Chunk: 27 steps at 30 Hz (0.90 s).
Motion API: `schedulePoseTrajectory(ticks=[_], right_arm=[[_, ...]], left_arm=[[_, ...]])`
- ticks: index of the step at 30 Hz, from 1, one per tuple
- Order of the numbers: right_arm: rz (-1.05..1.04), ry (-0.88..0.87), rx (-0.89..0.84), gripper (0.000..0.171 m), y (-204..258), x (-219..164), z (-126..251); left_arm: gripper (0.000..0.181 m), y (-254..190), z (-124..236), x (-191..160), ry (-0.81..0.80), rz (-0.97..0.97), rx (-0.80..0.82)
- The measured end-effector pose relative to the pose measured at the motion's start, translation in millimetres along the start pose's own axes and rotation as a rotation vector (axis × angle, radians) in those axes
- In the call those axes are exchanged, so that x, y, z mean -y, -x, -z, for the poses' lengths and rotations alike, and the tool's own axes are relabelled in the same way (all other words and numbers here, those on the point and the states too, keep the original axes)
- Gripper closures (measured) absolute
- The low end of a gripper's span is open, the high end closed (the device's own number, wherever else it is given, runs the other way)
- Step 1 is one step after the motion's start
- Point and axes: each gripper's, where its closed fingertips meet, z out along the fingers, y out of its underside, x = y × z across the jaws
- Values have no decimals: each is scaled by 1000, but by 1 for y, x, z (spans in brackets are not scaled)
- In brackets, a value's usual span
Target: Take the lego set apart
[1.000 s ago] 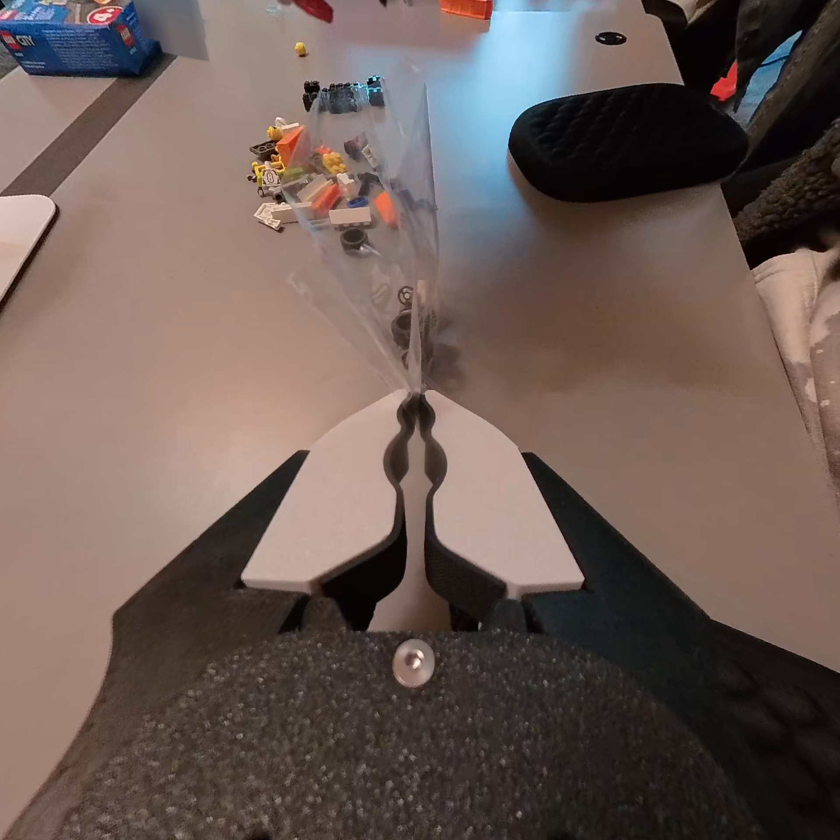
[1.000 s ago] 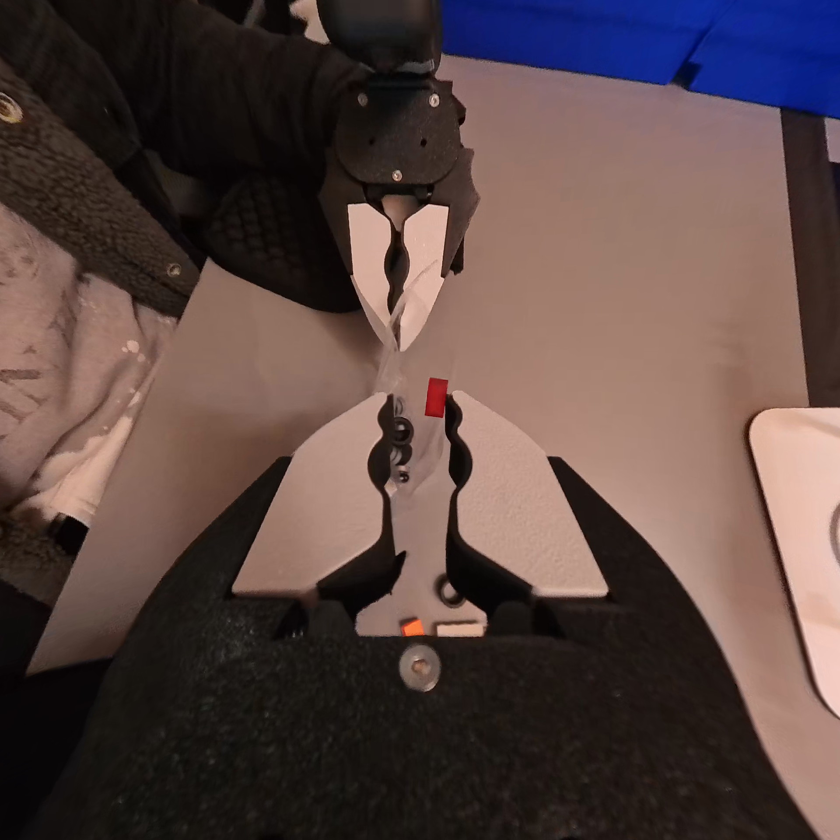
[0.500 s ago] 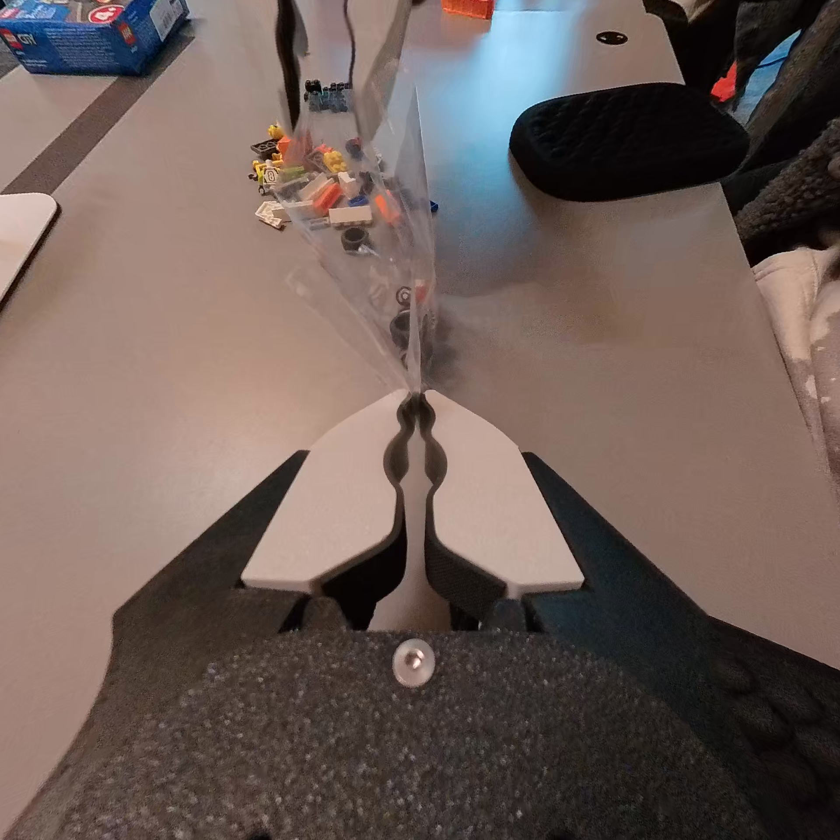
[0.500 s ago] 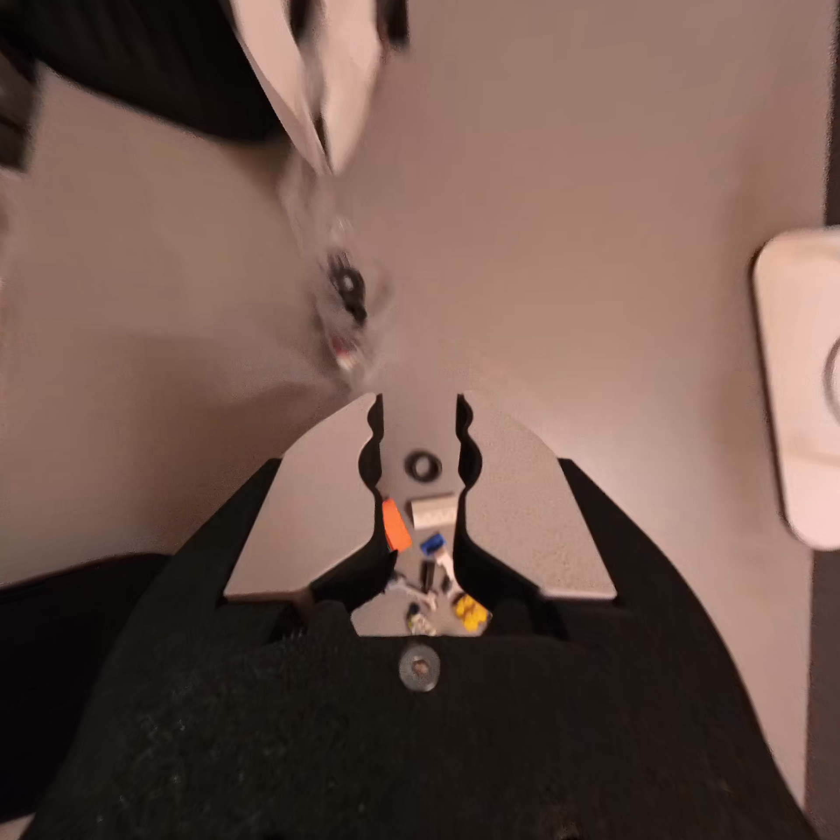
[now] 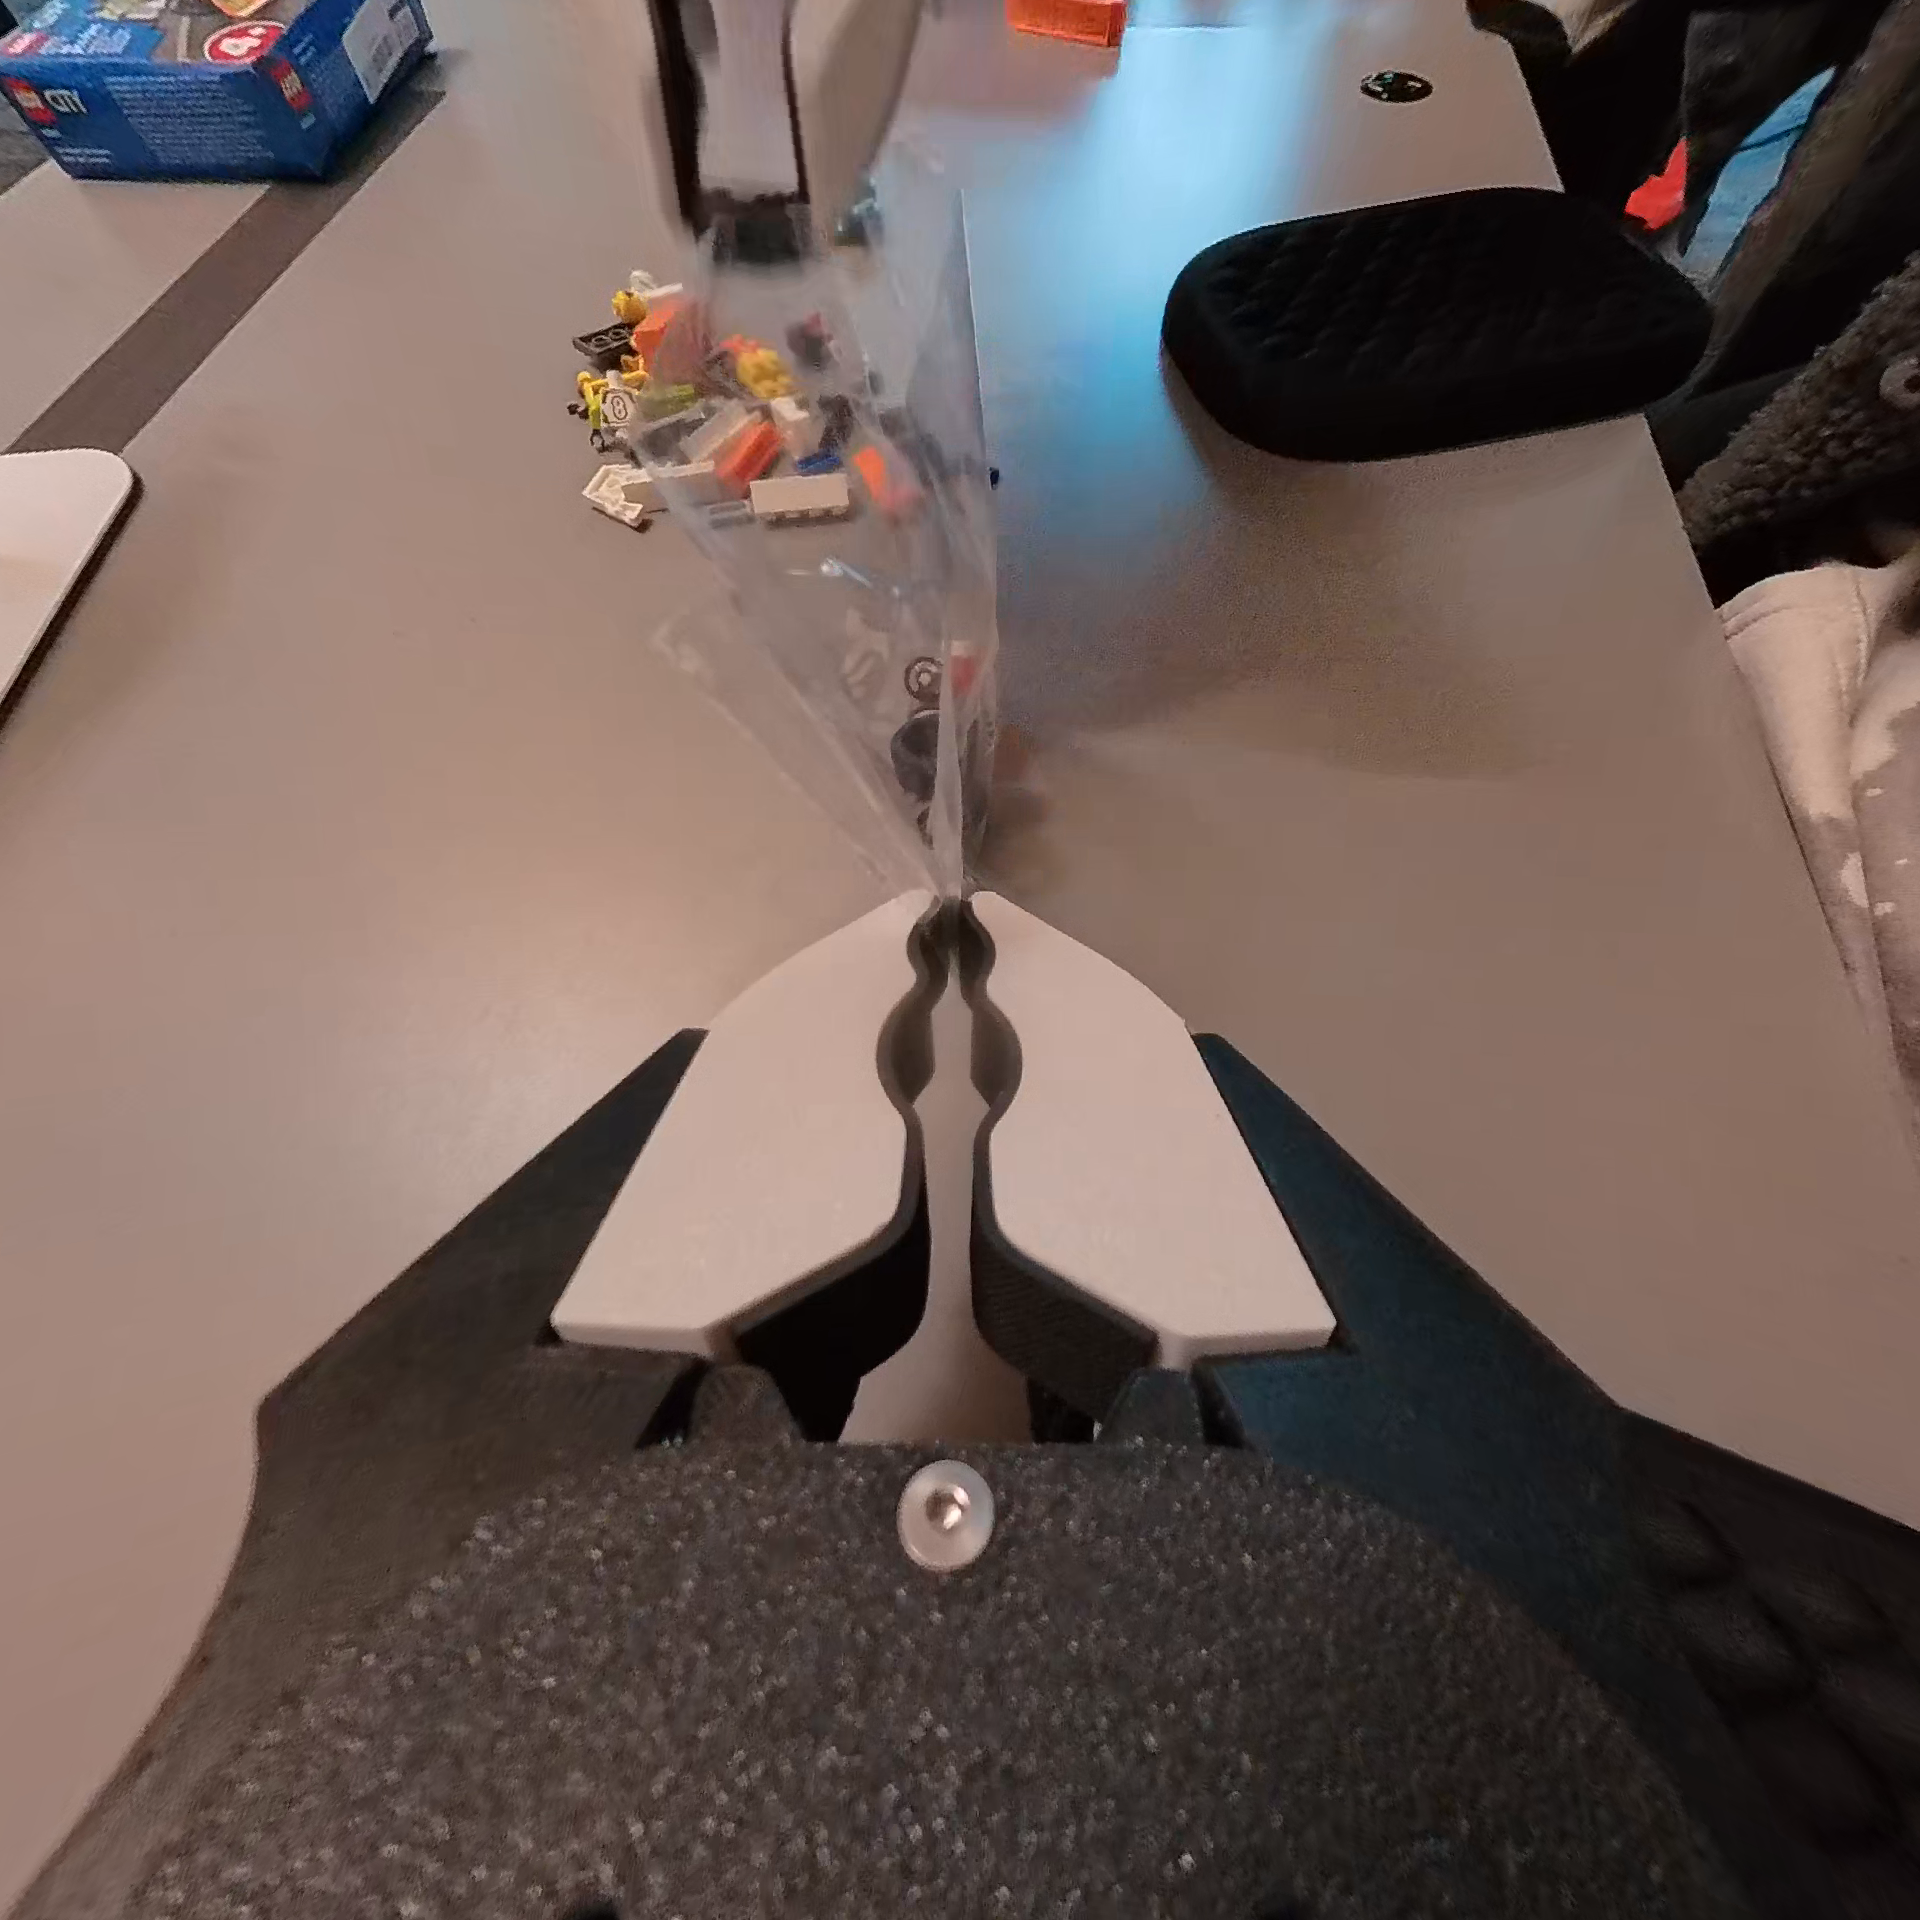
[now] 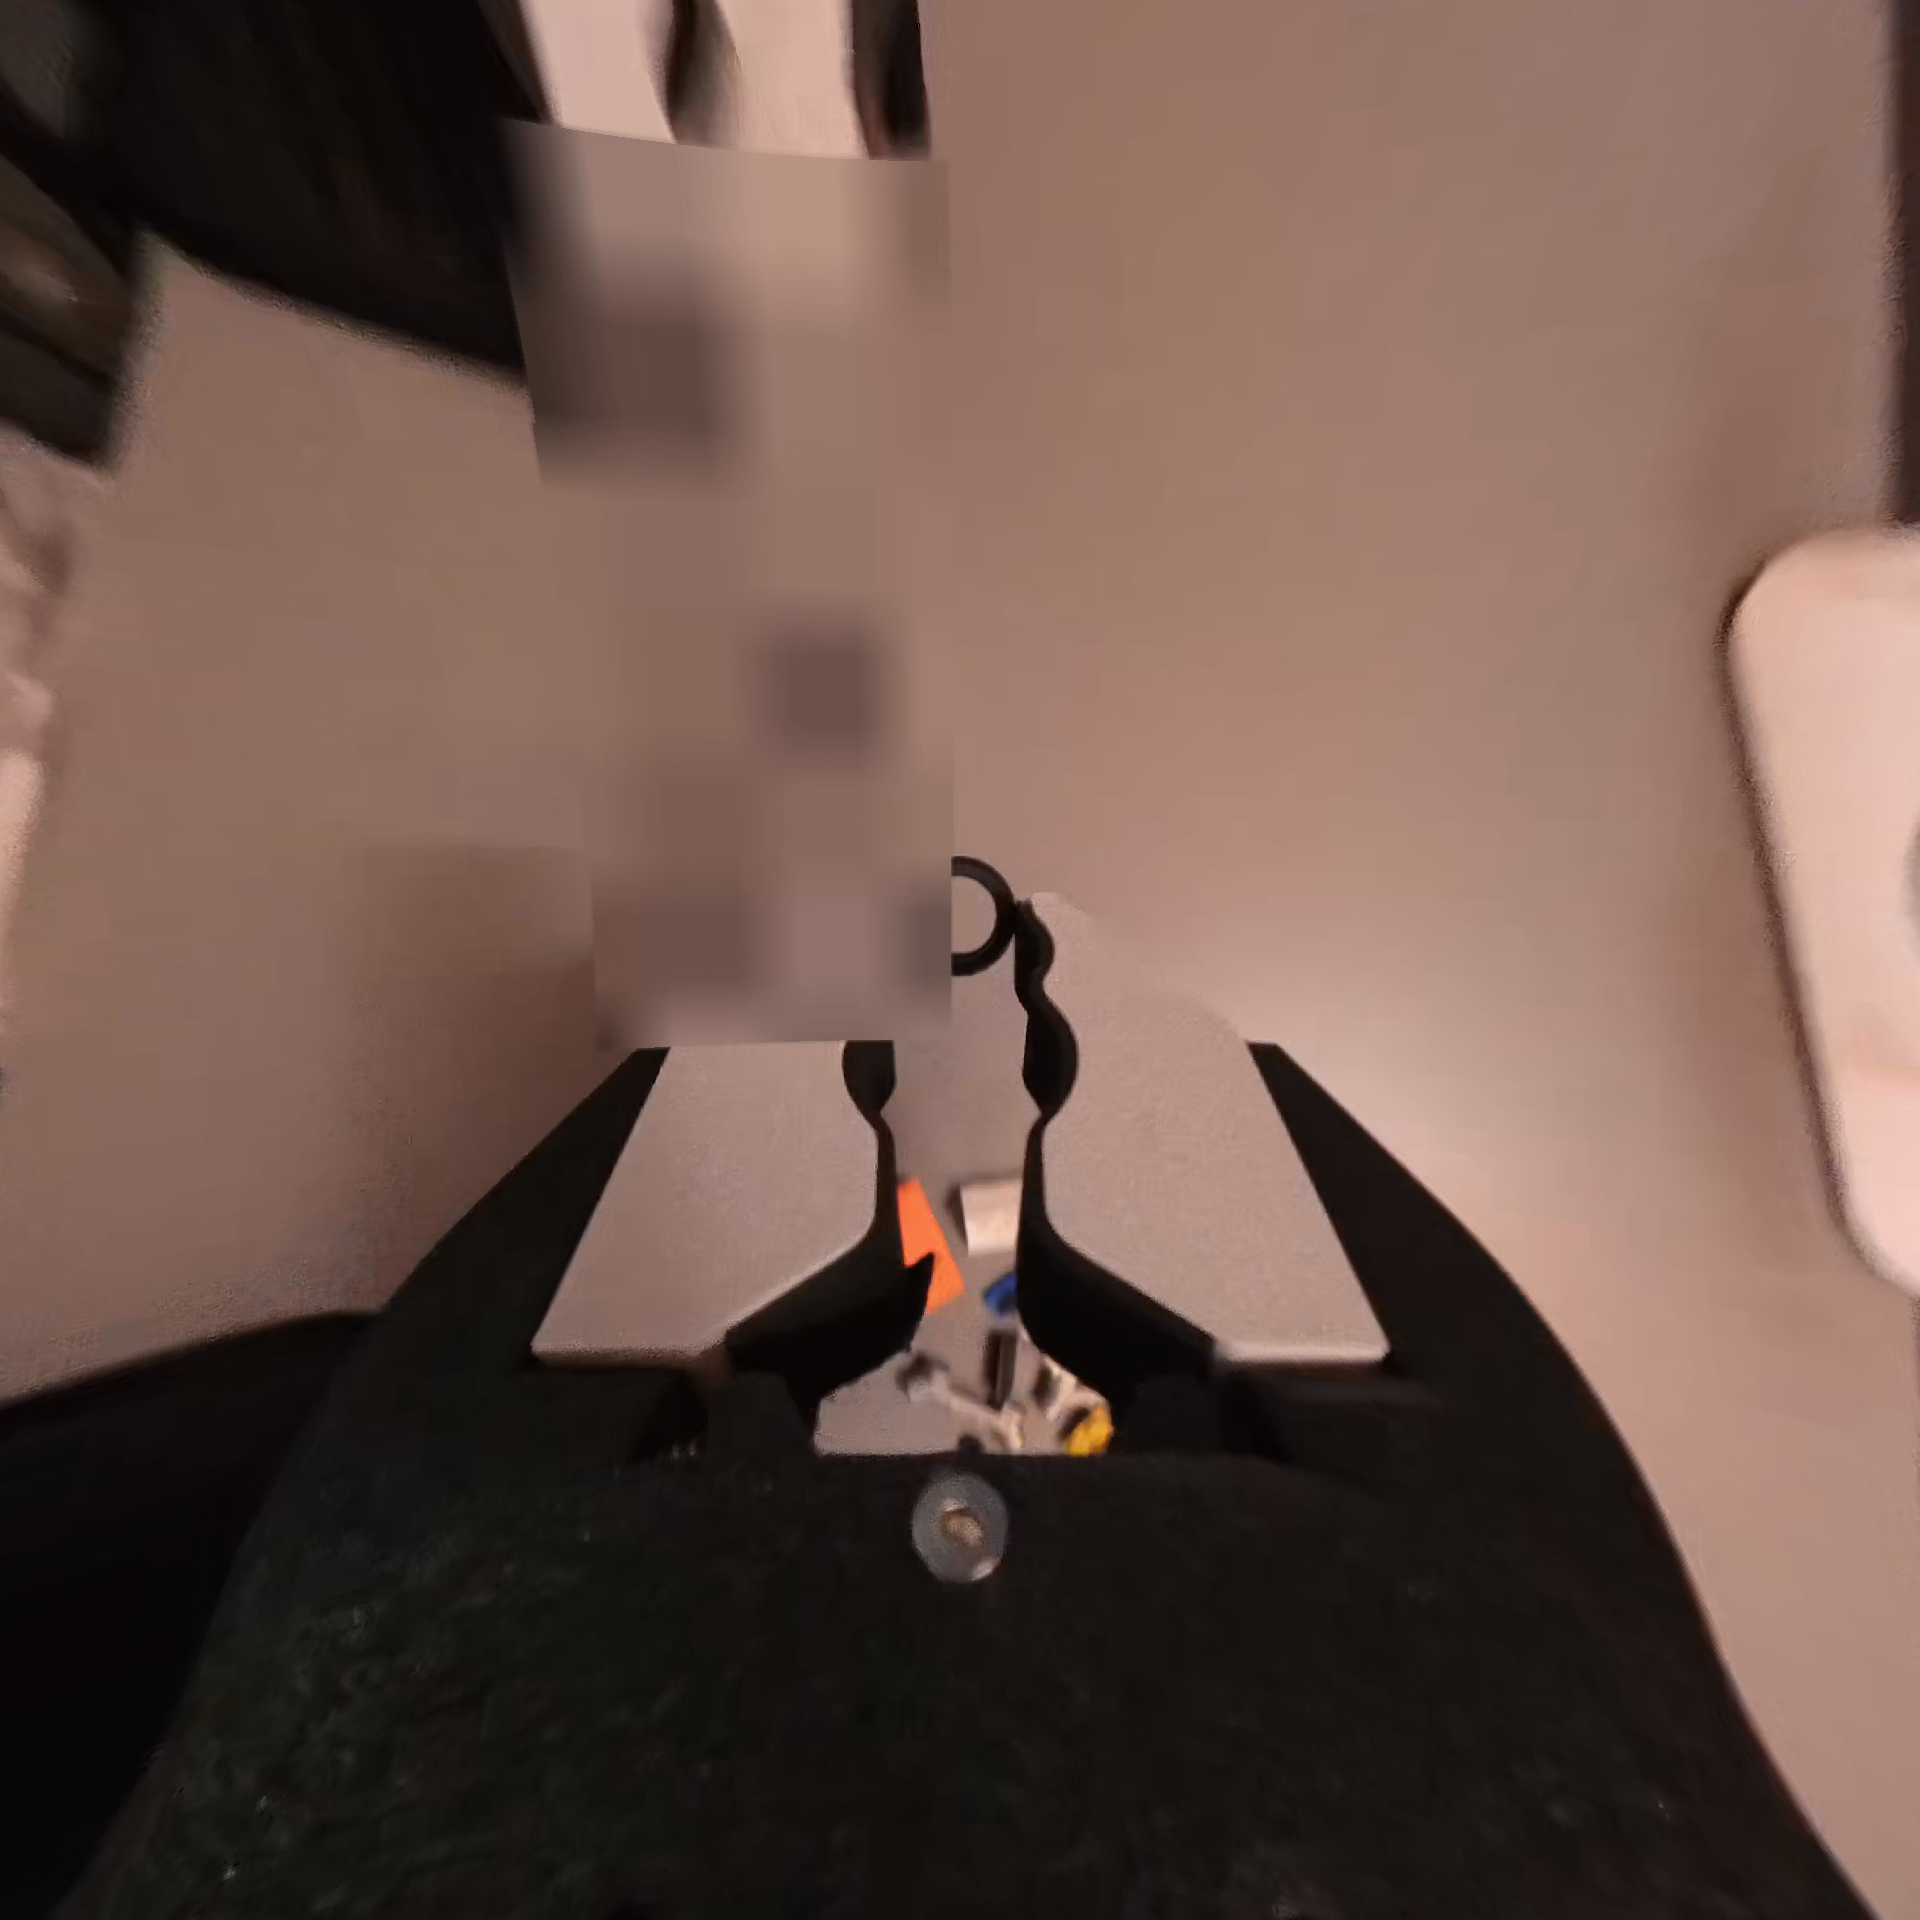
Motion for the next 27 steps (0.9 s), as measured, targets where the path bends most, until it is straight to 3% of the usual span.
schedulePoseTrajectory(ticks=[4, 10, 14, 17, 23, 27], right_arm=[[118, -107, 45, 151, 23, 64, 16], [149, -48, 73, 142, 29, 62, -10], [94, -152, 51, 138, 21, 64, 10], [34, -109, -45, 140, -2, 34, 27], [-130, 299, -149, 138, -21, -100, 0], [-243, 281, -147, 137, -9, -117, -22]], left_arm=[[180, -1, 0, 0, 0, -20, 5], [180, -4, 0, -2, -7, -32, -1], [180, -5, 1, -3, -10, -32, -2], [180, -6, 1, -3, -11, -33, -1], [181, -2, 0, 2, -37, -39, 46], [181, 2, -3, 5, -40, -42, 79]])
